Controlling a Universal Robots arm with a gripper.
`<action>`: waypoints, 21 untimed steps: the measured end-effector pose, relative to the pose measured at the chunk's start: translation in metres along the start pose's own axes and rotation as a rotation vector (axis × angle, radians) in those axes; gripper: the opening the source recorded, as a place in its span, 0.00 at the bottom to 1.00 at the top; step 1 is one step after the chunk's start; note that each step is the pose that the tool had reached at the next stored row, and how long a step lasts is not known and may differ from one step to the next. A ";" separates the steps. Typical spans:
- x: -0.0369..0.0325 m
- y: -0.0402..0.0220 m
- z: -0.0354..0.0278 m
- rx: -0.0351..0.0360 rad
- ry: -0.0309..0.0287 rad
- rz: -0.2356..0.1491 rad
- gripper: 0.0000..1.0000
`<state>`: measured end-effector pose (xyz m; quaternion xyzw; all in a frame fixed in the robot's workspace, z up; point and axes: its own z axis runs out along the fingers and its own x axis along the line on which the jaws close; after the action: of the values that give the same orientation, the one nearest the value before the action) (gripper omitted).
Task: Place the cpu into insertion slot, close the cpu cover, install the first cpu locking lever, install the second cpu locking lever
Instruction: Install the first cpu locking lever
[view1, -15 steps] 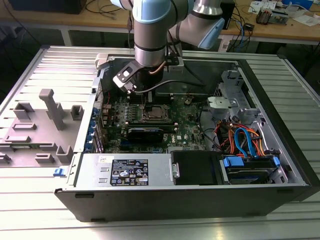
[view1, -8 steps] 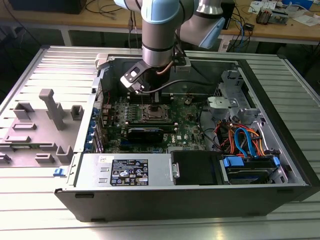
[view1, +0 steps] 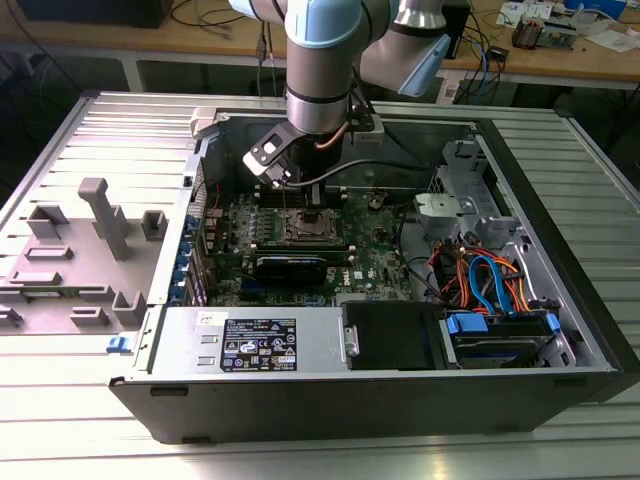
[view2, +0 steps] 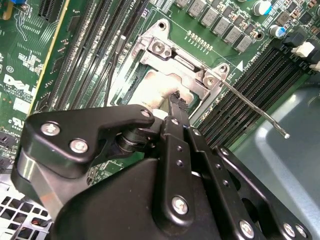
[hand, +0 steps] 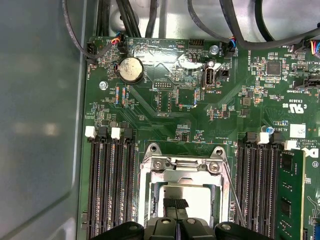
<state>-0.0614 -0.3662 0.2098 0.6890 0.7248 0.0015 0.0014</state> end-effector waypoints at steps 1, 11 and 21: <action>0.0000 0.0000 0.0000 0.0000 0.0000 0.000 0.11; -0.0001 0.0000 -0.0022 0.0000 0.0000 0.000 0.11; -0.0001 0.0001 -0.0249 0.0000 0.0000 0.000 0.11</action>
<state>-0.0614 -0.3663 0.2348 0.6890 0.7248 0.0015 0.0014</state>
